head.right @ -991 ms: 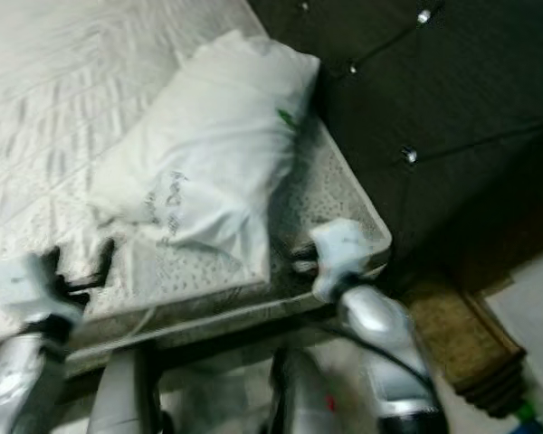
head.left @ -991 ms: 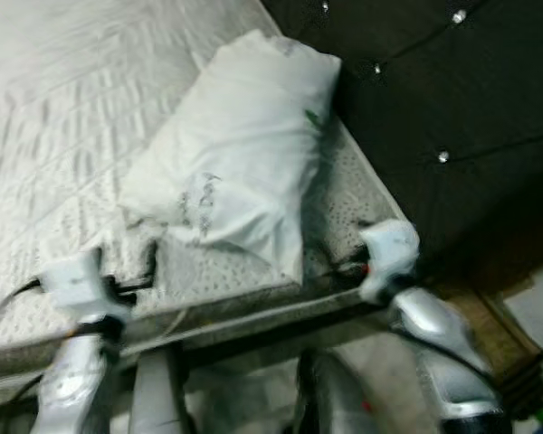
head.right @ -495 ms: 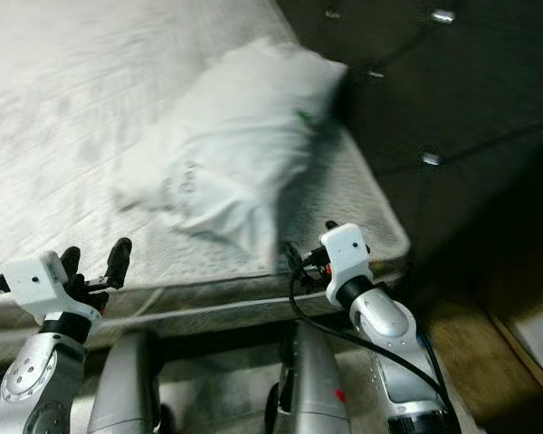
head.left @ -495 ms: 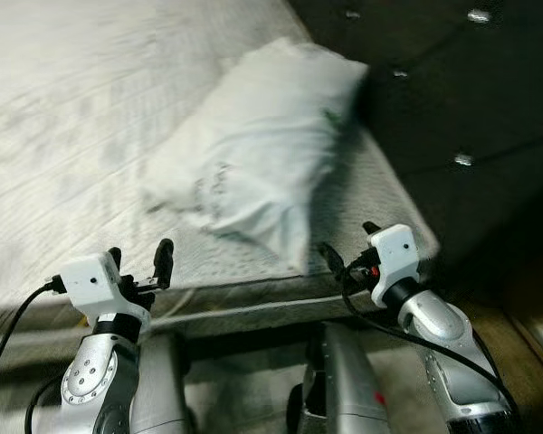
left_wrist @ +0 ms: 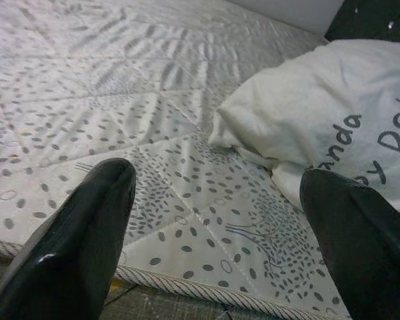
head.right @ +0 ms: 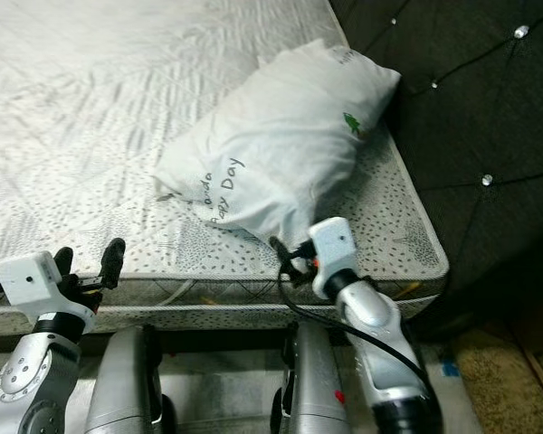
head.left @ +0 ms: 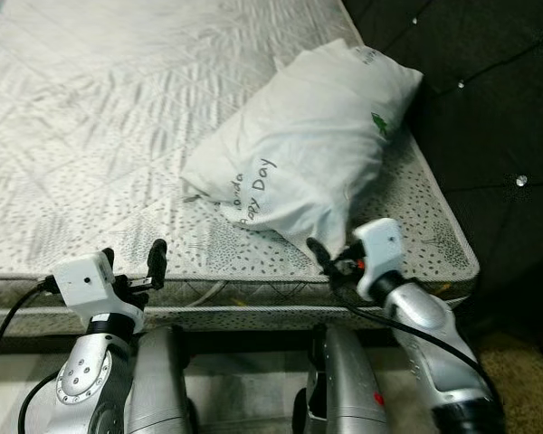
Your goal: Clean up the room
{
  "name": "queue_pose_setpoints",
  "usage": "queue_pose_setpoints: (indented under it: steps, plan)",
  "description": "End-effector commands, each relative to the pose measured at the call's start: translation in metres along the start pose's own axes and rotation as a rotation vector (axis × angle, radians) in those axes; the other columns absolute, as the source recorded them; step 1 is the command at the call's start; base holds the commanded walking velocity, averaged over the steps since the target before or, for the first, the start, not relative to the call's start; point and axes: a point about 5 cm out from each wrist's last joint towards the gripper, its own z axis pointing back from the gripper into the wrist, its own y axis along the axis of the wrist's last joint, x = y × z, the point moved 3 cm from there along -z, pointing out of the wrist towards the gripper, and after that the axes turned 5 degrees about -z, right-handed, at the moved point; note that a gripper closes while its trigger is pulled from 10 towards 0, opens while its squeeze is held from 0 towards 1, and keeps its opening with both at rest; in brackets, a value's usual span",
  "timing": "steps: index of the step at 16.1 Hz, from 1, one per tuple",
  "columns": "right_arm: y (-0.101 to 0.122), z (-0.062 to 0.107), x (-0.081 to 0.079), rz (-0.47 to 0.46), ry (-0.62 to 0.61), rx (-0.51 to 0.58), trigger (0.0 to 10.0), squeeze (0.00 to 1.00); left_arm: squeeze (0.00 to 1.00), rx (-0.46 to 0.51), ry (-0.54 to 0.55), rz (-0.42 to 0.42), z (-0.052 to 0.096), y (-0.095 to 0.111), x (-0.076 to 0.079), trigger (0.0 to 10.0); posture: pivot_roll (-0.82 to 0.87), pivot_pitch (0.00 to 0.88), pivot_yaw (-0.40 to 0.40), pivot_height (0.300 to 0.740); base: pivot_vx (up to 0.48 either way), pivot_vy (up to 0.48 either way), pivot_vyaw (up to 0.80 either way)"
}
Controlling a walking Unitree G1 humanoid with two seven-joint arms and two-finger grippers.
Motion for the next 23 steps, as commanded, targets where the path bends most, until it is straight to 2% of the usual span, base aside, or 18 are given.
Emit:
queue_pose_setpoints:
  steps: [1,2,3,4,6,9,11,13,16,17,18,20,21,23]
  plan:
    - [-0.008,-0.003,0.001,-0.001,-0.020,-0.051,10.0,0.00,0.00,-0.004,-0.003,-0.008,0.003,0.002,0.002,10.0,0.06,0.188,-0.083,0.525,0.000,0.000,0.00]
    - [-0.010,-0.008,0.001,-0.021,-0.043,-0.065,10.0,0.00,0.00,-0.006,-0.004,-0.010,0.003,0.002,0.003,10.0,0.07,0.201,-0.078,0.525,0.000,0.000,0.00]
    - [-0.012,-0.019,-0.003,-0.041,-0.071,-0.082,10.0,0.00,0.00,-0.009,-0.006,-0.013,0.005,0.004,0.003,10.0,0.09,0.211,-0.075,0.525,0.000,0.000,0.00]
    - [-0.012,-0.019,-0.003,-0.041,-0.071,-0.082,10.0,0.00,0.00,-0.009,-0.006,-0.013,0.005,0.004,0.003,10.0,0.09,0.211,-0.075,0.525,0.000,0.000,0.00]
    - [0.002,-0.045,-0.016,-0.055,-0.128,-0.054,10.0,0.00,0.00,-0.015,0.002,-0.031,0.008,0.008,-0.002,10.0,0.13,0.229,-0.066,0.525,0.000,0.000,0.00]
    - [0.006,-0.052,-0.015,-0.059,-0.179,-0.058,10.0,0.00,0.00,-0.016,0.008,-0.037,0.008,0.009,-0.006,10.0,0.14,0.230,-0.063,0.525,0.000,0.000,0.00]
    - [0.010,-0.058,-0.013,-0.053,-0.283,-0.057,10.0,0.00,0.00,-0.022,0.011,-0.032,0.009,0.010,-0.004,10.0,0.16,0.230,-0.055,0.525,0.000,0.000,0.00]
    - [0.011,-0.061,-0.018,-0.089,-0.285,-0.057,10.0,0.00,0.00,-0.025,0.007,-0.028,0.010,0.011,-0.002,10.0,0.16,0.232,-0.051,0.525,0.000,0.000,0.00]
    - [0.022,-0.078,-0.035,-0.140,-0.320,-0.018,10.0,0.00,0.00,-0.030,0.001,-0.038,0.012,0.013,-0.001,10.0,0.20,0.234,-0.059,0.525,0.000,0.000,0.00]
    - [0.026,-0.083,-0.041,-0.168,-0.313,-0.010,4.7,0.00,0.00,-0.025,0.005,-0.042,0.013,0.014,-0.002,10.0,0.21,0.231,-0.064,0.525,0.000,0.000,0.00]
    - [0.036,-0.090,-0.053,-0.214,-0.288,0.020,0.0,0.00,0.00,-0.021,0.016,-0.046,0.015,0.016,-0.005,10.0,0.22,0.227,-0.067,0.525,0.000,0.000,0.00]
    - [0.048,-0.098,-0.064,-0.233,-0.274,0.051,0.0,0.00,0.00,-0.023,0.021,-0.049,0.017,0.017,-0.006,10.0,0.23,0.219,-0.065,0.525,0.000,0.000,0.00]
    - [0.055,-0.101,-0.070,-0.280,-0.256,0.077,0.0,0.00,0.00,-0.021,0.020,-0.048,0.016,0.018,-0.005,10.0,0.24,0.215,-0.061,0.525,0.000,0.000,0.00]
    - [0.058,-0.103,-0.071,-0.317,-0.262,0.100,0.0,0.00,0.00,-0.020,0.012,-0.047,0.014,0.019,-0.002,10.0,0.24,0.215,-0.058,0.525,0.000,0.000,0.00]
